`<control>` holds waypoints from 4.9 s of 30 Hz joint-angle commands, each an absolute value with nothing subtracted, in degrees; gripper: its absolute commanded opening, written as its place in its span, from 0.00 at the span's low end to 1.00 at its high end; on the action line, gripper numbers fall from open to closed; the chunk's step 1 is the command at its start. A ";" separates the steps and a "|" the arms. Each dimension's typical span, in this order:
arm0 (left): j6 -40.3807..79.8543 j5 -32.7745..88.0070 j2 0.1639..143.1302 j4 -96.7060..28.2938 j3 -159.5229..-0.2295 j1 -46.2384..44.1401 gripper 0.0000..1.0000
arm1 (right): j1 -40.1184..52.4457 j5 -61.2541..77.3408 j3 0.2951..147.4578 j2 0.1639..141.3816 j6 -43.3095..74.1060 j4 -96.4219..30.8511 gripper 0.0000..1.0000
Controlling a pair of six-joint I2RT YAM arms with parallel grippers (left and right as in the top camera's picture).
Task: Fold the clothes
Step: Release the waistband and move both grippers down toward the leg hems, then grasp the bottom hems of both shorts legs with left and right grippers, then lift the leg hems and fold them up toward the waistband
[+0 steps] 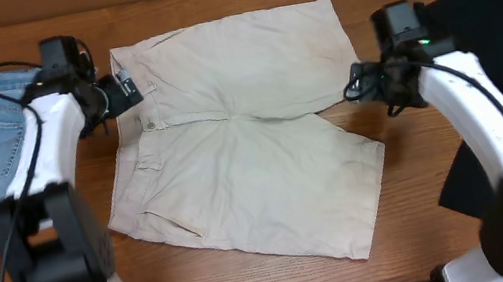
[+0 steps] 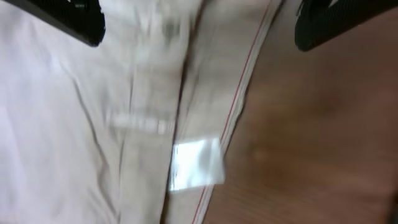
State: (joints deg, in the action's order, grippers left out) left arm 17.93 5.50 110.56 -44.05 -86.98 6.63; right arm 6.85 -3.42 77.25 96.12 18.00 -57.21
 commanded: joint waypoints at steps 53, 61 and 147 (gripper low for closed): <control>44.05 -5.39 76.49 -44.29 -39.57 6.85 1.00 | 36.62 16.99 36.16 72.07 45.93 -61.69 1.00; 48.03 -9.69 76.51 -42.24 -39.33 6.85 1.00 | 36.62 16.56 36.16 72.07 45.91 -61.12 1.00; 33.17 -9.63 63.35 -62.17 -51.27 6.85 0.04 | 18.11 3.75 55.22 70.57 41.98 -70.37 0.04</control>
